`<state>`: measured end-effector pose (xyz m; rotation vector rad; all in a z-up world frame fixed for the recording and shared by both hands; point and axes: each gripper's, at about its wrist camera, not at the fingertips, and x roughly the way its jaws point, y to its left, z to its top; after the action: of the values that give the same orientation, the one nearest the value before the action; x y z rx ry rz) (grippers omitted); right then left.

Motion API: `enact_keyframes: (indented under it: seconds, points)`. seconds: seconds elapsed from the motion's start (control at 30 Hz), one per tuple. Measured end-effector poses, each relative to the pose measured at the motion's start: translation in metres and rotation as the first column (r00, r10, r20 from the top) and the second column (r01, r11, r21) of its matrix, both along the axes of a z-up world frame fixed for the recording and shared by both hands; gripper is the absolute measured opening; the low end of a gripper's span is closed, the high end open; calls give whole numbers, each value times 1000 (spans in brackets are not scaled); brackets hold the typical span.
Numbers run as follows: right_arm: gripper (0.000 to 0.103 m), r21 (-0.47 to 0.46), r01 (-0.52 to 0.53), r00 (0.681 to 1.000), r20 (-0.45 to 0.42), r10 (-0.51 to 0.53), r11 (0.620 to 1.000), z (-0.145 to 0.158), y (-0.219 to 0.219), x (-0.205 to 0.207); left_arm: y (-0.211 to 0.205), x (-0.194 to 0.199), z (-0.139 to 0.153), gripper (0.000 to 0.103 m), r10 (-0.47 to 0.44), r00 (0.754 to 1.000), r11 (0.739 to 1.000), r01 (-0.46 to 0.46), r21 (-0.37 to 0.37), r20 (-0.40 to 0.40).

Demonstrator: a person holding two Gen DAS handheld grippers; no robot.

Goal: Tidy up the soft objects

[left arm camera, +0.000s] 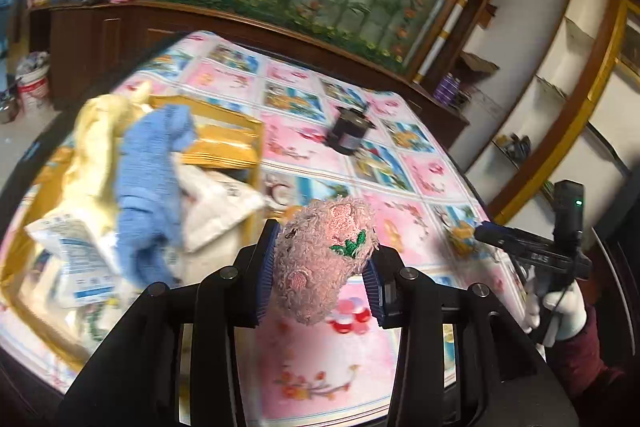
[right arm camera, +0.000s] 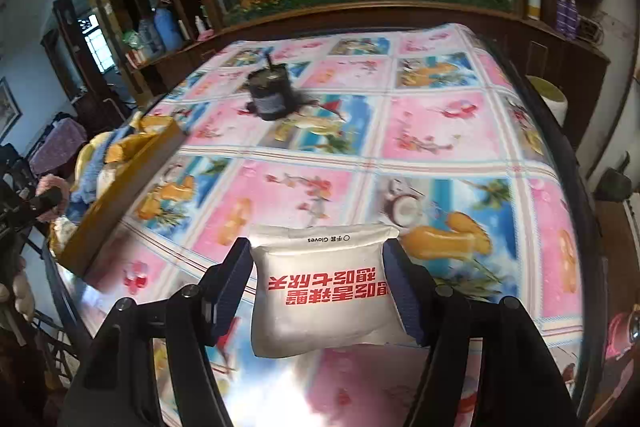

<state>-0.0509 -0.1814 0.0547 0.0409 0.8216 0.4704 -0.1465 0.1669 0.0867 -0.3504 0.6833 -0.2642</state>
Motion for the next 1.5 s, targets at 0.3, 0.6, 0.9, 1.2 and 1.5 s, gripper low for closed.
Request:
enact_keyframes:
  seconds: [0.3,0.6,0.9,1.2,1.5]
  points:
    - [66,127,-312,948,-26,318,942,7,138,5,71,-17,-13,38,209,977,978,-208,18,-36]
    - [67,144,-467,877,-53,478,873,0,244,5,106,-5,-21,41,302,952,949,-295,107,-56]
    - [75,96,-474,873,-77,482,875,-21,285,8,131,-3,-35,64,348,936,936,-343,76,-55]
    - [78,168,-445,889,-32,456,879,-10,277,3,120,-4,-31,78,344,939,936,-340,89,-22]
    - [78,192,-381,923,26,383,904,0,243,-2,92,-36,6,78,508,844,805,-536,255,172]
